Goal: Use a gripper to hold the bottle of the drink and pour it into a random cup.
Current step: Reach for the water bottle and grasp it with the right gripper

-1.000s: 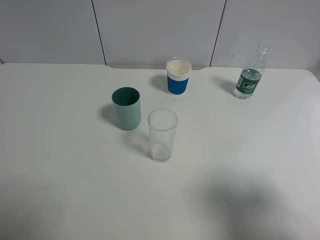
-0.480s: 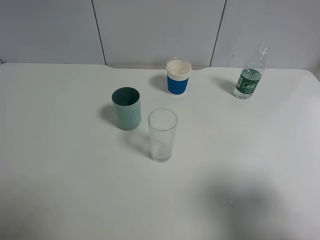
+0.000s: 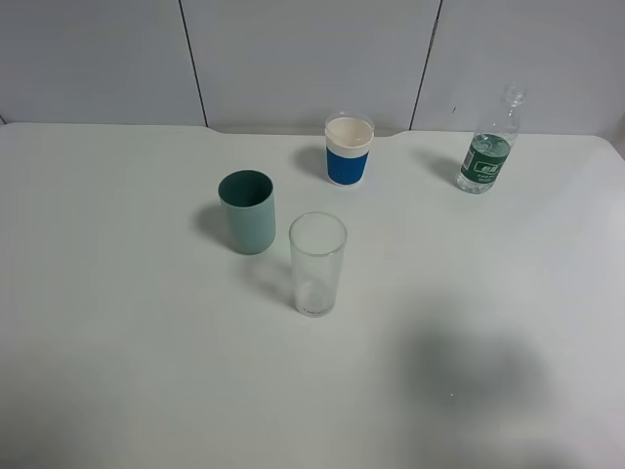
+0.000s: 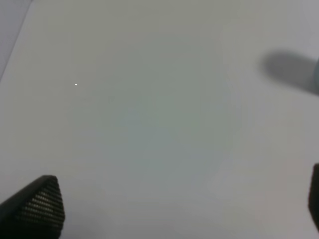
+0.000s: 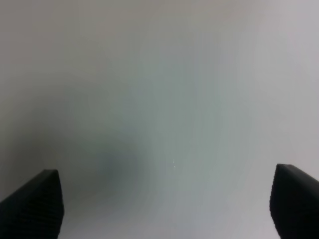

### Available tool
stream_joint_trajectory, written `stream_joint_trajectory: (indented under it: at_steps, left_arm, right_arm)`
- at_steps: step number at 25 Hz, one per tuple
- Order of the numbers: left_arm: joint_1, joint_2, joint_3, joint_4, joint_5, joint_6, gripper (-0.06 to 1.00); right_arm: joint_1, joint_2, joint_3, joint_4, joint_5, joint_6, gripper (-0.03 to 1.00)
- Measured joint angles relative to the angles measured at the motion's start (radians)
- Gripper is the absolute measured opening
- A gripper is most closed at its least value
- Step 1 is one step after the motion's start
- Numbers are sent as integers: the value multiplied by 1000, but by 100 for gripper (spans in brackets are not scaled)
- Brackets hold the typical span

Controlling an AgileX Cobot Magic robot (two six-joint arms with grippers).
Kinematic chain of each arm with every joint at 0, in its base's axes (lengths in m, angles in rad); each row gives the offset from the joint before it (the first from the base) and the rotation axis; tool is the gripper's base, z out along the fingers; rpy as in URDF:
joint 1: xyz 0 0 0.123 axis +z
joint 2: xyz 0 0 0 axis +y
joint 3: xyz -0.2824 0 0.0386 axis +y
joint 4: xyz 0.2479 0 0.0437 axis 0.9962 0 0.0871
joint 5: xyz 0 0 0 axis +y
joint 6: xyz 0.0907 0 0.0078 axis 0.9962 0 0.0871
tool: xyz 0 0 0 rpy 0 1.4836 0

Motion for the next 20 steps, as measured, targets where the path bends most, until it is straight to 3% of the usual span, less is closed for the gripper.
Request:
stream_joint_trajectory:
  at_steps: [5, 11, 20]
  left_arm:
    - [0, 0, 0, 0, 0, 0, 99]
    - [0, 0, 0, 0, 0, 0, 99]
    - [0, 0, 0, 0, 0, 0, 99]
  right_arm:
    - [0, 83, -19, 7, -39, -3, 82]
    - [0, 152, -30, 15, -258, -4, 82]
    - [0, 365, -31, -11, -501, -5, 82]
